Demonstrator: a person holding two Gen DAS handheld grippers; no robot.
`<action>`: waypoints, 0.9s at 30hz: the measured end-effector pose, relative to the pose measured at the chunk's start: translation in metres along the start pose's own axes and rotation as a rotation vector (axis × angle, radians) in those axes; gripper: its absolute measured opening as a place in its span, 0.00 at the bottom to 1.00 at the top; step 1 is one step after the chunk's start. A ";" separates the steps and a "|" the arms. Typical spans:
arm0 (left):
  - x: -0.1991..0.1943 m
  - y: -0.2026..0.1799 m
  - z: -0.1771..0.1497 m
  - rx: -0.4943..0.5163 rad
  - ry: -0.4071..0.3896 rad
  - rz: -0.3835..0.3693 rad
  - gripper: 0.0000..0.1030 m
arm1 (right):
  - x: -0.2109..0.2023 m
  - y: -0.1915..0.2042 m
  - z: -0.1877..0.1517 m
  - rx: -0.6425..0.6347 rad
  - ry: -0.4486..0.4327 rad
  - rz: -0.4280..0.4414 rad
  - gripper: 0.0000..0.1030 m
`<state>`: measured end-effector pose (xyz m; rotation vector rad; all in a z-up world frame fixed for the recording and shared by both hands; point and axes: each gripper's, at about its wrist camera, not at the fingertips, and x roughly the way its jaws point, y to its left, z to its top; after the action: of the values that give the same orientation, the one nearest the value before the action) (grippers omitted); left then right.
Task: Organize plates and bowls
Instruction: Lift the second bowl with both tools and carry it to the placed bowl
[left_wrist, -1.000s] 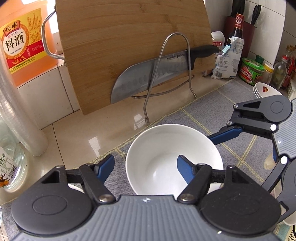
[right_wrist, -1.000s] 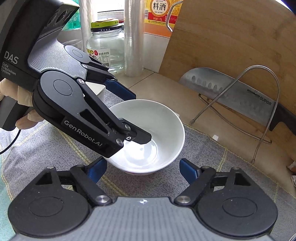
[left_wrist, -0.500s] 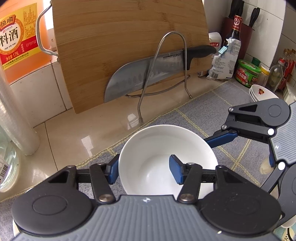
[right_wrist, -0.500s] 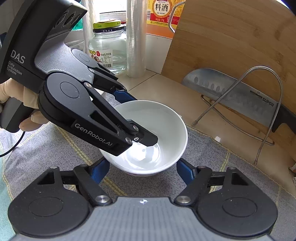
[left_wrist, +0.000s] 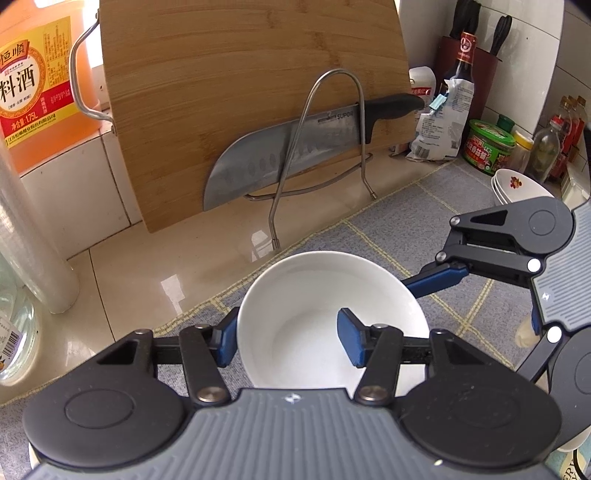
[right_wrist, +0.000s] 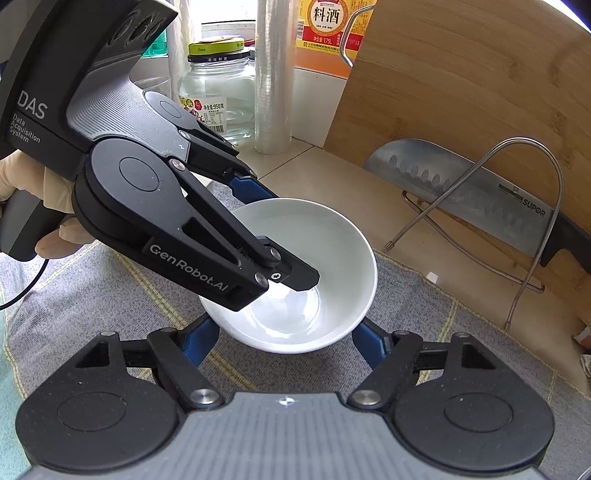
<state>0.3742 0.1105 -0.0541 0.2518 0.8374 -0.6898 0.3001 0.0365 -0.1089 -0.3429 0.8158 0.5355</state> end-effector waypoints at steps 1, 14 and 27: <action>-0.001 -0.001 0.000 -0.001 0.001 -0.001 0.53 | 0.000 0.000 0.000 0.000 0.002 0.000 0.80; -0.029 -0.018 -0.001 0.010 -0.022 0.005 0.53 | -0.020 0.011 0.001 -0.002 0.001 0.006 0.80; -0.063 -0.058 -0.010 0.024 -0.045 -0.006 0.53 | -0.056 0.028 -0.019 0.035 -0.007 0.012 0.80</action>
<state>0.3012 0.1003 -0.0100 0.2539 0.7874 -0.7094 0.2414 0.0321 -0.0806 -0.3040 0.8202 0.5329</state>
